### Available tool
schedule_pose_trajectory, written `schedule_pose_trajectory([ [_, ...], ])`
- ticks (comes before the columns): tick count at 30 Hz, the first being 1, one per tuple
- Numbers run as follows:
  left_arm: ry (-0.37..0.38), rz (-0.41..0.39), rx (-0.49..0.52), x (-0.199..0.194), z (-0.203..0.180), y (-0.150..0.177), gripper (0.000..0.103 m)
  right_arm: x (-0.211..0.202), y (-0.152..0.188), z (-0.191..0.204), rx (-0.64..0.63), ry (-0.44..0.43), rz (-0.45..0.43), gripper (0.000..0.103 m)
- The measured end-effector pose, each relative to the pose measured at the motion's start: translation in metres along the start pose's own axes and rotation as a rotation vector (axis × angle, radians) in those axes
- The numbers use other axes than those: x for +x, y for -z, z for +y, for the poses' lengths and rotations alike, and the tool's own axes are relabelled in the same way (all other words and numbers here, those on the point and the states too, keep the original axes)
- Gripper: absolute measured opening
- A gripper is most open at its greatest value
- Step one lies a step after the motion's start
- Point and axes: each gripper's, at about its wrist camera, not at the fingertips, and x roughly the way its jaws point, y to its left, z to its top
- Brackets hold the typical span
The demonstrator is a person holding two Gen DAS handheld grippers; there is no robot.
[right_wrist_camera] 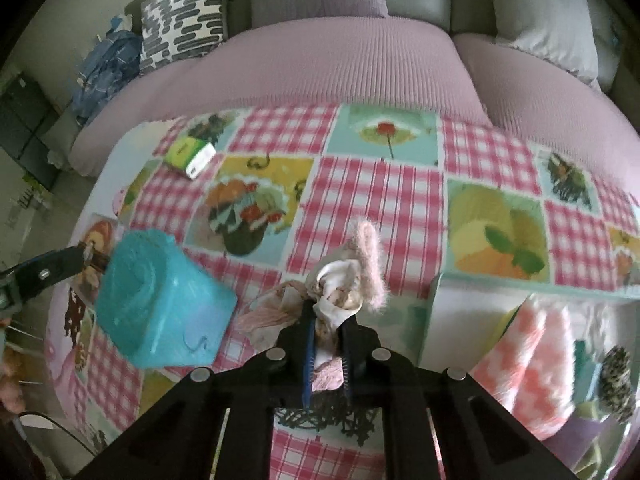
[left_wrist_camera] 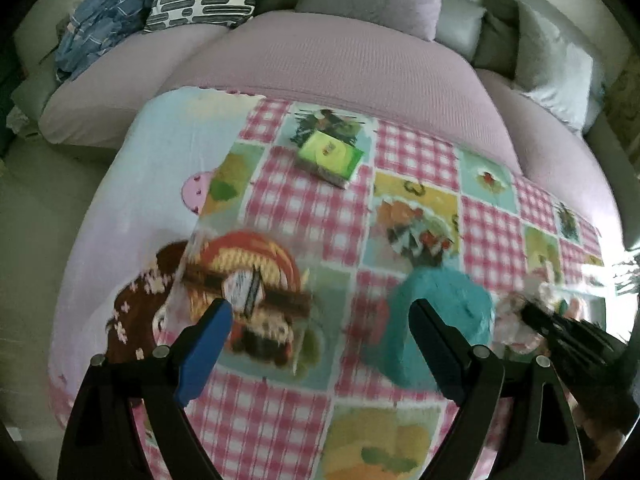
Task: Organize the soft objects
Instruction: 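Grasp the pink floral scrunchie with the right tool, then grasp the small green tissue pack with the left tool while the right tool holds the scrunchie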
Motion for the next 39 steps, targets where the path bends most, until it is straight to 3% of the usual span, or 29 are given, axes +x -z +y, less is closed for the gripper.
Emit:
schedule_pose_trajectory([
  [4,0.034,0.038,0.003,0.018,-0.006,-0.020,0.090,-0.008,-0.015,0.001,-0.022,0.018,-0.018,0.012],
  [7,0.005,0.034,0.011,0.031,-0.010,-0.037,0.090,-0.009,-0.024,0.000,-0.017,0.023,-0.026,0.012],
  [14,0.038,0.073,-0.035,0.060,-0.010,-0.076,0.090,-0.018,-0.044,-0.011,-0.003,0.036,-0.066,0.012],
  [24,0.057,0.132,-0.180,0.118,-0.008,-0.119,0.086,-0.022,-0.038,-0.020,-0.038,0.030,-0.107,0.012],
  [29,0.013,0.134,-0.227,0.136,-0.006,-0.134,0.086,-0.025,-0.036,-0.019,-0.075,0.023,-0.133,0.012],
  [39,-0.024,0.141,-0.253,0.151,-0.002,-0.147,0.067,-0.021,-0.032,-0.018,-0.107,0.019,-0.148,0.012],
])
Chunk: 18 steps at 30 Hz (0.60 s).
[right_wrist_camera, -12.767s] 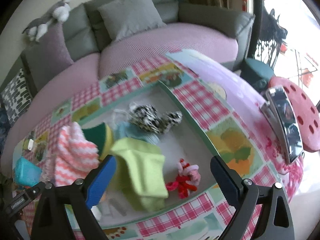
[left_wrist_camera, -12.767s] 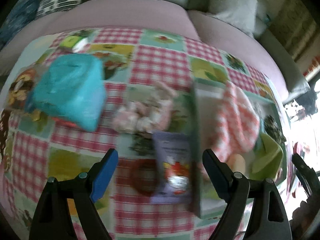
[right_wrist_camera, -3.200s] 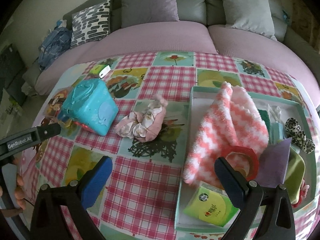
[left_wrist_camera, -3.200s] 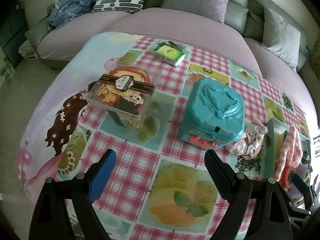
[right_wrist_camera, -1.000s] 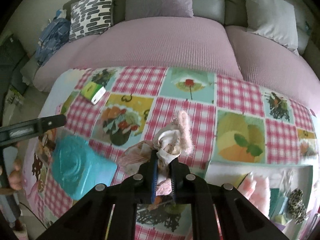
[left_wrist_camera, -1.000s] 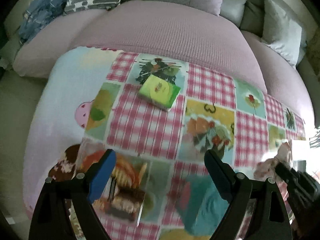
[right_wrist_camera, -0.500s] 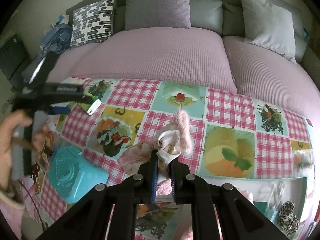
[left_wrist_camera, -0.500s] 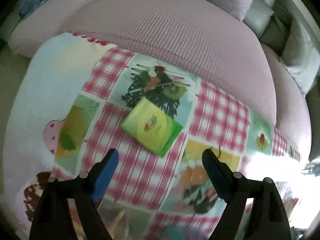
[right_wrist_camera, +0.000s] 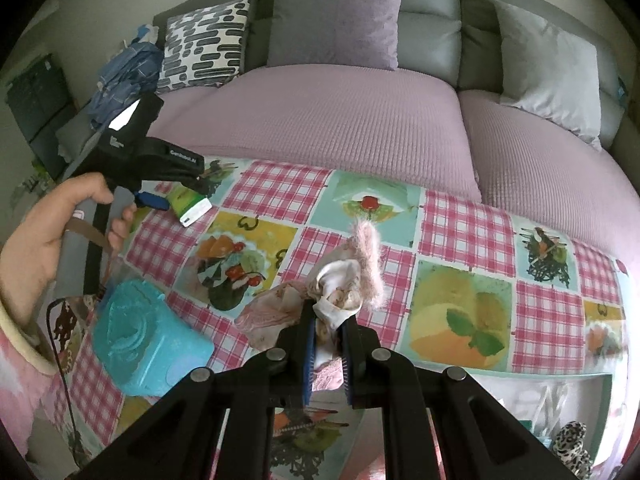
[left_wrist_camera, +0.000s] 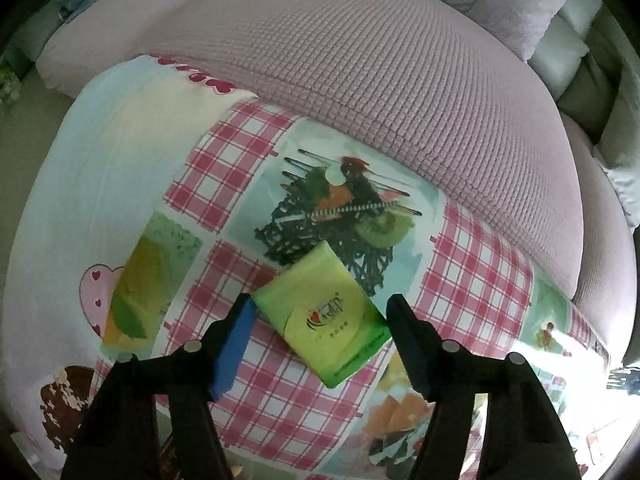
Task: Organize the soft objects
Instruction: 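Grasp the small green tissue pack with the left tool while the right tool holds the scrunchie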
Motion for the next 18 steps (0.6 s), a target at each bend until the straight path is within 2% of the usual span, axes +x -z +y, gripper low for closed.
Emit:
schedule_pose_trajectory([
  [7,-0.051,-0.018,0.061,-0.005,-0.007,0.014,0.056,-0.003,0.003,-0.002,0.009,0.001,0.001,0.012],
  [12,-0.067,-0.043,0.103,-0.018,-0.009,0.028,0.032,-0.012,0.009,-0.006,0.030,-0.005,0.010,0.012],
  [18,-0.018,-0.026,0.075,-0.021,-0.002,0.034,0.033,-0.025,0.015,-0.006,0.029,-0.003,0.009,0.012],
])
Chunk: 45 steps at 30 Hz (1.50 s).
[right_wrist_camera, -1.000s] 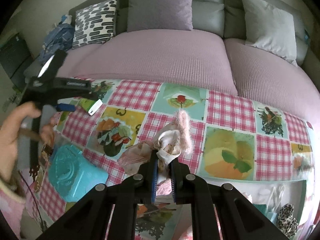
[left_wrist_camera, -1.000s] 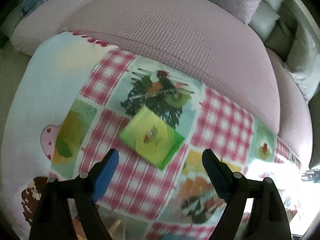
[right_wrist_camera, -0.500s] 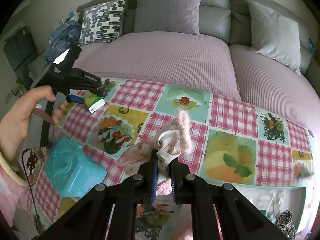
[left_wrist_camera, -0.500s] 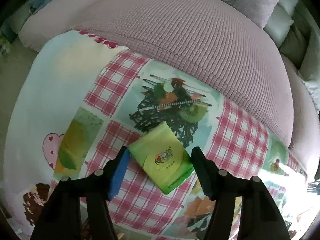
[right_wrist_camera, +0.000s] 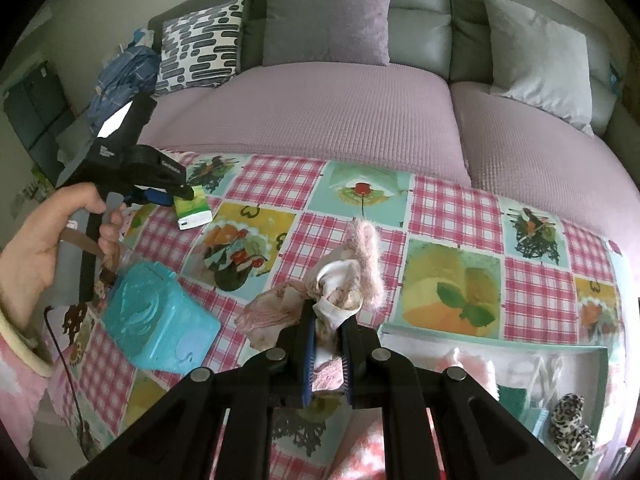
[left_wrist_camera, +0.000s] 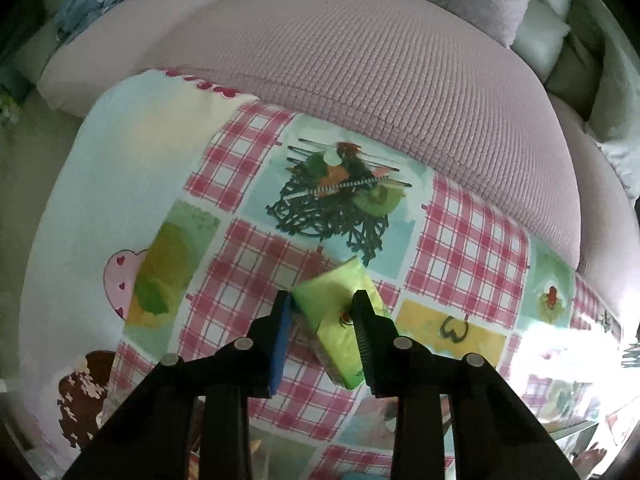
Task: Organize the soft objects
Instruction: 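Grasp the small green tissue pack with the left tool while the right tool holds the scrunchie, then carry the tissue pack in the left tool and scrunchie in the right tool over the tray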
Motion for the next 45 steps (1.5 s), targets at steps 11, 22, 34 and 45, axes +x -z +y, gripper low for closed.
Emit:
schedule_pose_trajectory([
  [11,-0.049,0.009,0.027,0.012,-0.011,-0.004,0.056,0.000,0.001,-0.002,-0.012,0.001,0.002,0.012],
  [22,-0.094,-0.007,0.066,0.012,-0.011,0.006,0.050,0.002,0.006,-0.007,0.001,0.004,0.008,0.012],
  [34,0.004,-0.151,0.121,-0.108,-0.013,0.034,0.050,-0.046,0.017,-0.010,0.039,0.014,-0.016,0.012],
  [45,0.165,-0.240,0.298,-0.174,-0.071,0.137,0.050,-0.105,0.062,-0.029,0.092,0.048,-0.028,0.012],
])
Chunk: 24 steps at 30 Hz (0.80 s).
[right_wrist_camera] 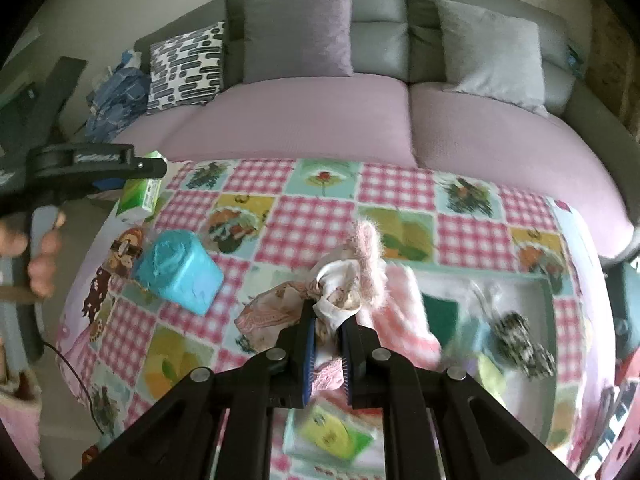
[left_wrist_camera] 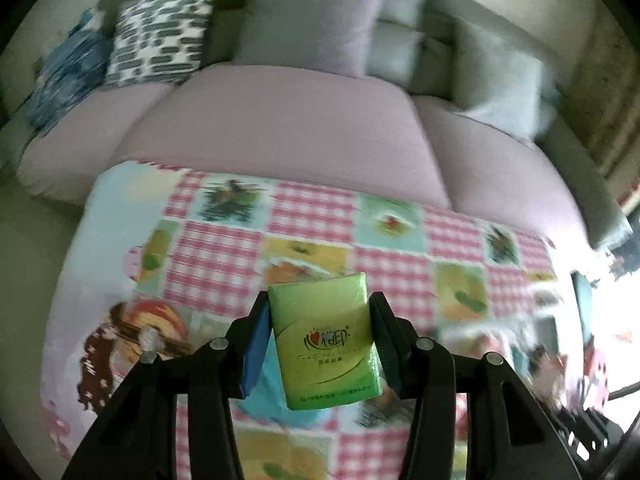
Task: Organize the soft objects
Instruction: 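Carry the tissue pack in the left tool and scrunchie in the right tool over the tray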
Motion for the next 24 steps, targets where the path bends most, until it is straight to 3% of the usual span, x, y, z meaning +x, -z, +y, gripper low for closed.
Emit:
schedule_pose_trajectory([
  [6,0.061,-0.010,0.100,-0.016,-0.055,0.044,0.050,-0.022,0.026,-0.028,0.049,0.030,0.001,0.012],
  [12,0.120,0.020,0.104,-0.018,-0.088,0.086,0.050,-0.036,0.050,-0.049,0.104,0.067,-0.022,0.012],
  [24,0.123,0.046,0.222,0.007,-0.144,0.126,0.050,-0.027,0.087,-0.100,0.341,0.140,-0.069,0.012],
])
